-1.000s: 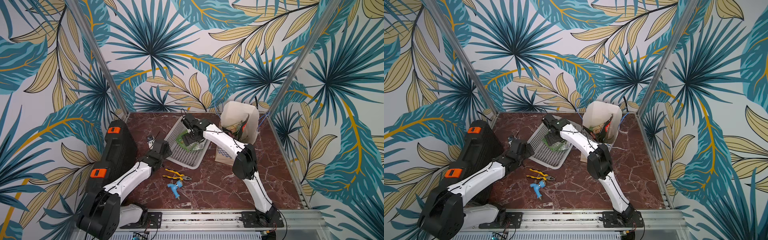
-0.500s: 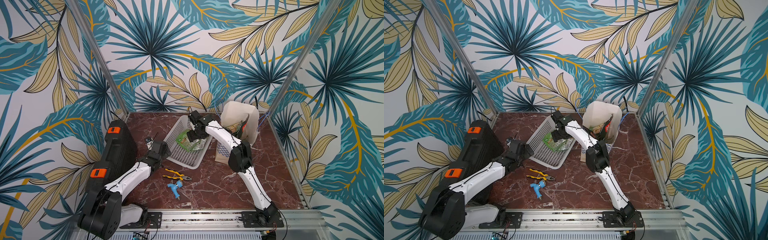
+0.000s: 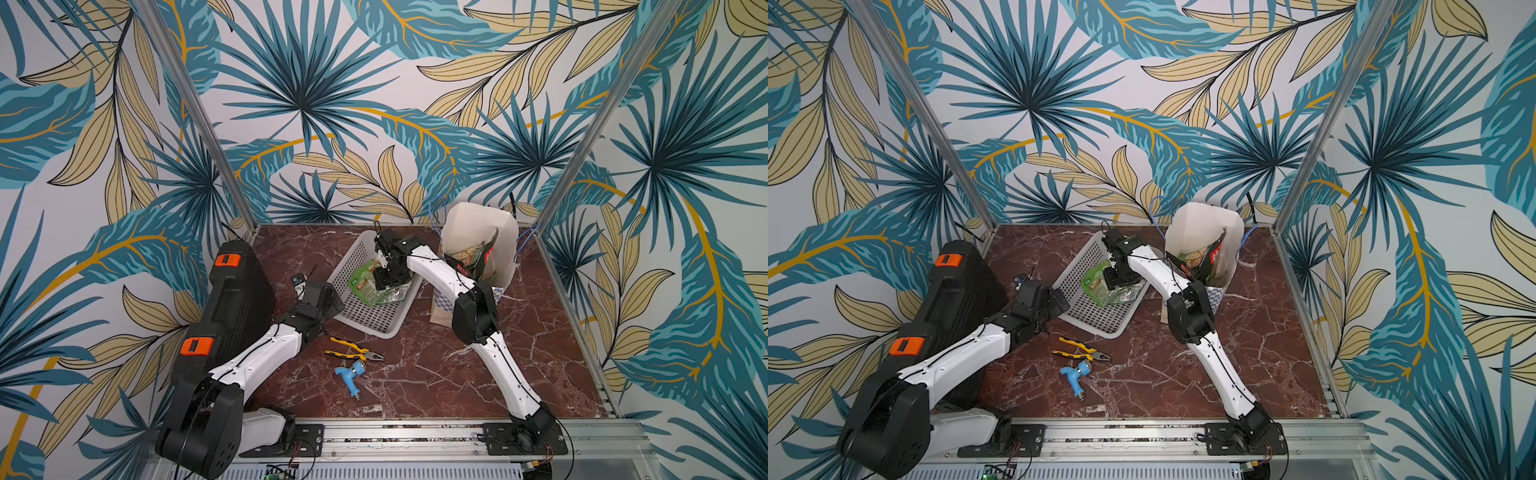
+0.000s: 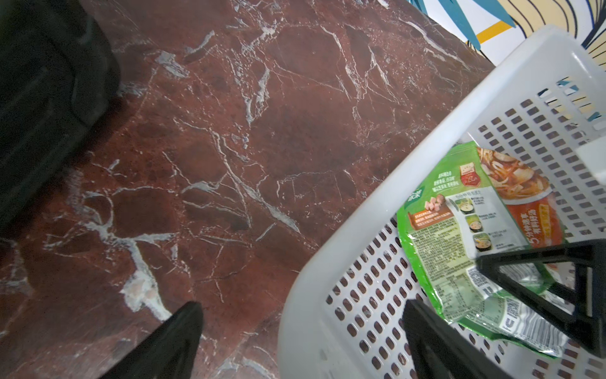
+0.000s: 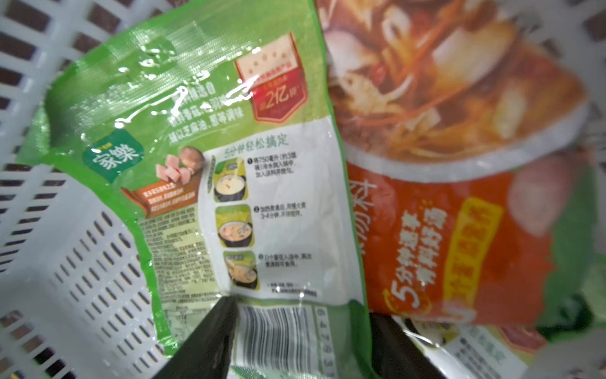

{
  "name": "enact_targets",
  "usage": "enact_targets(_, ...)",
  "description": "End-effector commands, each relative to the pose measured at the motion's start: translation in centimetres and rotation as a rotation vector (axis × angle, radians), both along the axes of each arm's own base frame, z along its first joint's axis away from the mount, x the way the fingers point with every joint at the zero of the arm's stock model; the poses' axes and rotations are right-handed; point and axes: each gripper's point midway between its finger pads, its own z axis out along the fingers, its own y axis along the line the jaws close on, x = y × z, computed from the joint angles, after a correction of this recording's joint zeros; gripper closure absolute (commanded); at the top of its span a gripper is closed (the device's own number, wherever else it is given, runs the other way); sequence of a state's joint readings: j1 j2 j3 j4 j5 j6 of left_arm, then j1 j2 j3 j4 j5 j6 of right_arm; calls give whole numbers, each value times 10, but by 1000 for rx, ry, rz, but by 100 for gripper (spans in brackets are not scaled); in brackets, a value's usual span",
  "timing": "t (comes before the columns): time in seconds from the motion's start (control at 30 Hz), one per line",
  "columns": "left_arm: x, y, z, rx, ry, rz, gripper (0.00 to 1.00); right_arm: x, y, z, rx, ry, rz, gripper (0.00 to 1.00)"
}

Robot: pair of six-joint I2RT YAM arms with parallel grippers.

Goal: Place the condiment packets inside the bag
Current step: Pick up the condiment packet from the storage box.

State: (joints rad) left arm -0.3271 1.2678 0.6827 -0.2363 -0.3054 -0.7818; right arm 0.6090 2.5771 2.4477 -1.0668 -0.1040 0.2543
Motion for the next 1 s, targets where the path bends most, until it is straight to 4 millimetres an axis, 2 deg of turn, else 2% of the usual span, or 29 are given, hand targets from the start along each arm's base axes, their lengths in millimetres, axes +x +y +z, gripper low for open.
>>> enact_targets(0.0,3,-3,-1,-14,-12,-17,0,-14,21,39,113,-17,29,38)
enact_targets(0.1,4,-5,-2,-21,-13,-26,0,-19,26,56,161,-37,30,40)
enact_targets(0.2,5,-8,-1,-33,-14,-41,0,-27,33,64,215,-33,36,44)
enact_targets(0.37,5,-10,-1,-35,-16,-49,0,-38,41,63,268,-12,37,50)
enact_targets(0.6,6,-12,-1,-42,-19,-58,0,-43,52,63,353,10,31,59)
enact_targets(0.7,6,-12,0,-45,-19,-61,0,-45,55,60,361,18,33,67)
enact_targets(0.8,6,-13,0,-48,-21,-68,0,-47,56,68,362,3,36,86)
enact_targets(0.9,6,-16,5,-55,-33,-84,0,-48,53,89,363,-65,35,100)
enact_targets(0.97,5,-14,8,-55,-45,-79,0,-50,49,112,371,-128,33,100)
